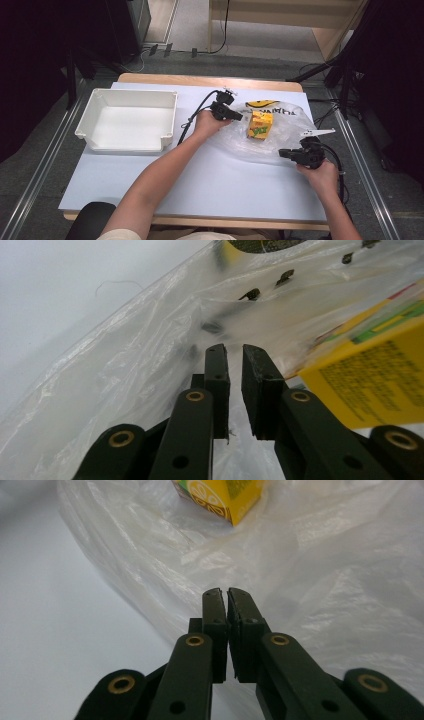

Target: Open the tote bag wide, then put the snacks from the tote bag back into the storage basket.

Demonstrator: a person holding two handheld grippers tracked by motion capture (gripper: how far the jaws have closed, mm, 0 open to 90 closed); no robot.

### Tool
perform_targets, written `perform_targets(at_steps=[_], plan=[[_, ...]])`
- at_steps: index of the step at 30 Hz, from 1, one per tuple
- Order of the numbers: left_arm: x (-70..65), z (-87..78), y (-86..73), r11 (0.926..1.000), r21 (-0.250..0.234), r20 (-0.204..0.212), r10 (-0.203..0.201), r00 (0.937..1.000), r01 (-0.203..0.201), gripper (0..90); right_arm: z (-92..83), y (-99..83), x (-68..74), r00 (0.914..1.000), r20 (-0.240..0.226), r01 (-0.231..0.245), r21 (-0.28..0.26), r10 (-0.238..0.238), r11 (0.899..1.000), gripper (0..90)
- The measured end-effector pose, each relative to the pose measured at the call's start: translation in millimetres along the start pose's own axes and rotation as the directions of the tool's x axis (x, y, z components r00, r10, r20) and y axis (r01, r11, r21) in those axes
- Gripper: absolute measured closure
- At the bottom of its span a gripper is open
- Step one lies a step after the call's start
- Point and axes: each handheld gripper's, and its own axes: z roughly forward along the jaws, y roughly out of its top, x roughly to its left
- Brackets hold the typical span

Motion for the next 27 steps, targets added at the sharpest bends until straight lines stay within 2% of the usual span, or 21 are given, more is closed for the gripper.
perform_targets(at_steps=[3, 6, 7, 11, 12, 14, 18, 20, 24, 27], plan=[[-2.3, -6.7, 1.2, 1.0, 0.0, 0.005, 0.0, 1.0, 0.0, 78.1, -0.9, 1.8, 3.0, 0.9999, 0.003, 0.013, -0.011, -0.013, 1.0, 85.9], [-4.5, -13.2, 2.1, 0.9998, 0.011, 0.023, -0.014, 0.9996, 0.014, 69.6, -4.0, 4.6, 6.2, 0.9996, 0.008, 0.026, -0.028, -0.026, 0.999, 85.5], [-6.1, -15.2, 2.5, 0.9998, 0.012, 0.017, -0.016, 0.9997, 0.016, 68.2, -5.1, 5.4, 6.7, 0.9995, 0.011, 0.03, -0.035, -0.03, 0.999, 84.0], [-12.3, -23.9, 4.7, 0.9999, 0.008, 0.026, 0.012, 0.9996, -0.012, 62.0, -6.6, 7.8, 7.9, 0.9998, -0.001, 0.02, -0.059, -0.02, 0.998, 77.5], [-13.6, -26.2, 5.2, 0.9995, 0.009, 0.026, 0.032, 0.9992, -0.032, 59.3, -6.8, 8.6, 9.1, 0.9997, 0.005, 0.023, -0.064, -0.023, 0.998, 72.4], [-16.1, -30.7, 5.8, 0.9987, 0.009, 0.019, 0.05, 0.9986, -0.05, 58.2, -7.1, 9.6, 10.9, 0.9997, 0.005, 0.026, -0.068, -0.026, 0.997, 70.1], [-18.3, -37.4, 6.0, 0.999, 0.001, 0.041, 0.044, 0.9982, -0.044, 56.9, -8.4, 10.3, 13.0, 0.9997, -0.011, 0.022, -0.081, -0.023, 0.997, 69.4], [-19.4, -40.3, 5.9, 0.9988, -0.004, 0.048, 0.05, 0.9976, -0.05, 56.6, -9.0, 10.5, 15.8, 0.9992, -0.009, 0.037, -0.083, -0.038, 0.996, 68.2], [-22.8, -45.9, 5.9, 0.9972, -0.006, 0.048, 0.075, 0.9961, -0.074, 53.4, -8.8, 11.1, 18.8, 0.9984, -0.002, 0.057, -0.091, -0.057, 0.994, 59.2], [-24.3, -51.1, 5.0, 0.9968, -0.011, 0.055, 0.079, 0.9954, -0.079, 51.5, -8.7, 11.2, 19.6, 0.998, 0.004, 0.063, -0.097, -0.063, 0.993, 52.6]])
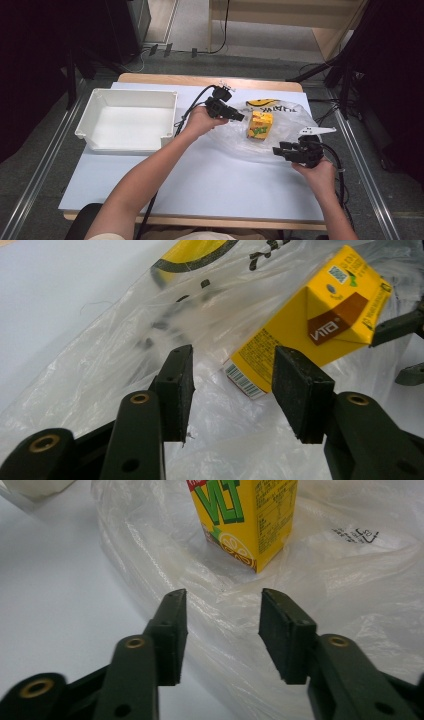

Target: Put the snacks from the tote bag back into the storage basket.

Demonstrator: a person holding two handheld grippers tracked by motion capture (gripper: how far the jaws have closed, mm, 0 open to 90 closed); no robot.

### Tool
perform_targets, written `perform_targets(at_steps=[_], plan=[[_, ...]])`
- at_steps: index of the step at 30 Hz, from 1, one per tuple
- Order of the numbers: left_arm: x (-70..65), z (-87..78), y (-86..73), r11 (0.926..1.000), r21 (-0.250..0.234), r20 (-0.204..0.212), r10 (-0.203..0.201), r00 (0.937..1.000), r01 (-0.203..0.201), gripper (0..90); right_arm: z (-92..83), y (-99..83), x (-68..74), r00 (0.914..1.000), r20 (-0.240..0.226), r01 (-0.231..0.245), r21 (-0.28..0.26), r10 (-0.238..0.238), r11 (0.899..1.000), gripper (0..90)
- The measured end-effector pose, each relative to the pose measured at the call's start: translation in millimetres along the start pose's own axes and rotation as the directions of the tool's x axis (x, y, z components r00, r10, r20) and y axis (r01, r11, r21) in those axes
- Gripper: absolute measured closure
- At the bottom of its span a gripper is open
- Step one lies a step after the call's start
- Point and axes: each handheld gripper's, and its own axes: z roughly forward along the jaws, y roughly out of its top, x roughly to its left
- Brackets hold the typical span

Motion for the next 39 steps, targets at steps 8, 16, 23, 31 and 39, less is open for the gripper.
perform_targets(at_steps=[8, 16, 23, 31, 39], plan=[[-9.5, -9.9, -1.2, 0.9989, -0.001, 0.016, 0.046, 0.9988, -0.046, 48.0, -3.0, -2.2, 6.5, 0.9996, -0.005, 0.029, -0.017, -0.029, 0.999, 46.7], [-19.5, -11.3, -2.7, 0.996, -0.01, 0.041, 0.089, 0.9952, -0.088, 45.3, -0.1, -4.8, 12.0, 0.9996, -0.019, 0.021, 0.004, -0.021, 1.0, 43.9], [-28.0, -2.0, -4.2, 0.9935, -0.014, 0.065, 0.113, 0.9914, -0.113, 43.5, -0.6, -6.3, 15.1, 0.9994, -0.031, 0.017, 0.005, -0.017, 1.0, 44.1], [-35.2, 11.7, -2.1, 0.9908, -0.031, 0.071, 0.134, 0.9885, -0.132, 43.6, -2.9, -7.2, 18.0, 0.9993, -0.037, 0.0, -0.003, 0.0, 1.0, 44.1], [-37.3, 24.2, -0.4, 0.9888, -0.04, 0.058, 0.146, 0.9876, -0.144, 43.1, -2.4, -8.1, 17.8, 0.9996, -0.027, 0.01, 0.012, -0.009, 1.0, 44.1]])
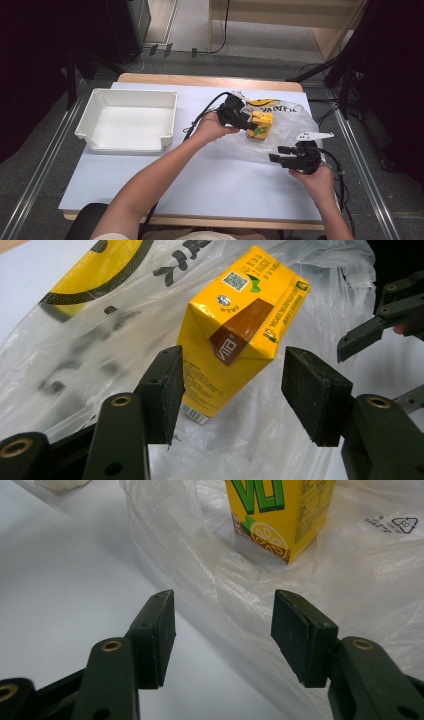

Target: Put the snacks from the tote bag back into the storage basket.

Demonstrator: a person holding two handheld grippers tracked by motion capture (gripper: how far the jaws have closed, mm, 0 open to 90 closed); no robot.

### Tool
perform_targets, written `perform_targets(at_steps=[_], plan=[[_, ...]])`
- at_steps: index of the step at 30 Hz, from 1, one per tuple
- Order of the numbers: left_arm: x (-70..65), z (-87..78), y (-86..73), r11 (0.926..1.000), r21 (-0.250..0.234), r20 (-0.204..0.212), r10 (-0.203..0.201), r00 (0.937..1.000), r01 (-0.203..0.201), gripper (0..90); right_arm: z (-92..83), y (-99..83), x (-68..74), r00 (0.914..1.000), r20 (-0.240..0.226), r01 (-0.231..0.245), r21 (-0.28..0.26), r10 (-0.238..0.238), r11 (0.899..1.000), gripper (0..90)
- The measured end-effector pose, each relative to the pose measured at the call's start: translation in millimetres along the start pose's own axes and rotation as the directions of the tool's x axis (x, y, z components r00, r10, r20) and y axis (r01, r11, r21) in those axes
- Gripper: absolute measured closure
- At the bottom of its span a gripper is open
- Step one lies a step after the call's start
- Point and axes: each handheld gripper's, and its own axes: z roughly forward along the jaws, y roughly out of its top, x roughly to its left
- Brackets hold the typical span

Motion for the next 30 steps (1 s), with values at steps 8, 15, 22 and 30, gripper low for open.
perform_targets(at_steps=[8, 15, 22, 30], plan=[[3.5, 11.6, 1.2, 0.9999, -0.008, -0.01, 0.012, 0.9999, -0.012, 41.8, 0.3, -0.4, -1.5, 1.0, 0.0, 0.0, 0.001, 0.0, 1.0, 44.0], [3.4, 21.3, 2.1, 0.9987, -0.027, -0.013, 0.043, 0.999, -0.043, 35.4, 0.2, -0.9, -2.7, 1.0, 0.001, -0.006, 0.003, 0.006, 1.0, 43.9], [1.5, 30.4, 4.3, 0.9968, -0.055, -0.001, 0.059, 0.9983, -0.059, 35.2, 1.0, -2.5, -5.5, 0.9999, 0.012, -0.008, 0.013, 0.008, 1.0, 43.6], [-0.1, 38.3, 4.3, 0.9956, -0.074, 0.015, 0.057, 0.9982, -0.056, 36.3, 1.0, -3.6, -6.5, 0.9999, 0.013, -0.011, 0.014, 0.011, 1.0, 43.6]])
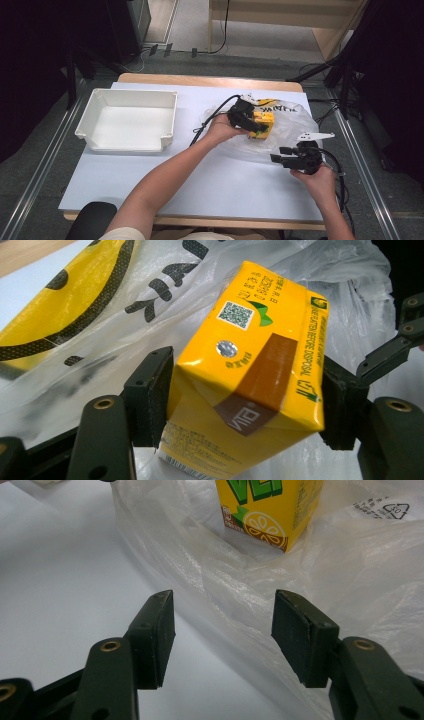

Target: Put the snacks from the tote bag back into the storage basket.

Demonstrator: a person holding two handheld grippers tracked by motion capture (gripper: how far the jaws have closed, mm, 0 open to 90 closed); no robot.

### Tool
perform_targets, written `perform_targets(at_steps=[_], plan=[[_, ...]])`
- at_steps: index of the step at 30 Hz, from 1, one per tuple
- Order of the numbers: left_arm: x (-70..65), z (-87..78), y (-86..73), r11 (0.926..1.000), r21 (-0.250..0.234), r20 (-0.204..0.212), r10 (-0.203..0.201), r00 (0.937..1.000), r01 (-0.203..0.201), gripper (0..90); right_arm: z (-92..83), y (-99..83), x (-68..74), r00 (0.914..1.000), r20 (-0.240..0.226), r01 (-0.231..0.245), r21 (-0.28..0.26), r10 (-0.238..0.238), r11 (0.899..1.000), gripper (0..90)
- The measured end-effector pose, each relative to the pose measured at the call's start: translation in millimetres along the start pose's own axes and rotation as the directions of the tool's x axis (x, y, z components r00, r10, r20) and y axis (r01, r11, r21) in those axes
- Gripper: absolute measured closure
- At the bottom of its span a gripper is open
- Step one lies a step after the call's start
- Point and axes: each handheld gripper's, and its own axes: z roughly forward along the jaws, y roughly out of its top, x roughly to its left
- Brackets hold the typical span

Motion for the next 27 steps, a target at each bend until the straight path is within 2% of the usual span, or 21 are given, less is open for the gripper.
perform_targets(at_steps=[1, 4, 10, 13, 17, 22, 27], plan=[[-1.2, 0.4, 0.2, 0.9999, 0.005, -0.003, -0.01, 0.9999, 0.01, 37.2, 0.1, -0.2, 0.0, 1.0, 0.001, -0.002, 0.002, 0.002, 1.0, 43.6], [-4.8, -1.0, 1.1, 0.9993, 0.036, -0.03, 0.008, 0.9995, -0.007, 46.0, -0.3, 0.0, -0.4, 1.0, 0.003, 0.005, 0.001, -0.005, 1.0, 43.5], [-8.4, -1.4, 2.0, 0.9984, 0.049, -0.053, 0.029, 0.9982, -0.027, 48.0, -2.8, 0.3, -1.6, 1.0, 0.0, -0.003, -0.017, 0.003, 1.0, 43.6], [-11.6, -2.8, 2.8, 0.9974, 0.069, -0.068, 0.023, 0.9974, -0.019, 49.1, -1.9, 0.3, -0.8, 0.9999, -0.012, -0.008, -0.02, 0.008, 1.0, 43.5], [-15.6, -3.5, 4.9, 0.9953, 0.092, -0.081, 0.037, 0.996, -0.03, 50.3, -3.6, 0.0, -0.1, 0.9999, -0.012, -0.003, -0.018, 0.003, 1.0, 43.6], [-14.1, -5.7, 9.7, 0.9949, 0.099, -0.071, -0.014, 0.9974, 0.021, 51.6, -4.0, -0.2, 1.1, 0.9999, -0.013, -0.001, -0.017, 0.001, 1.0, 43.6], [-19.1, -6.2, 15.3, 0.9939, 0.109, -0.075, -0.009, 0.9971, 0.017, 52.0, -5.4, -0.2, 0.9, 0.9999, -0.011, 0.001, -0.023, -0.001, 1.0, 43.6]])
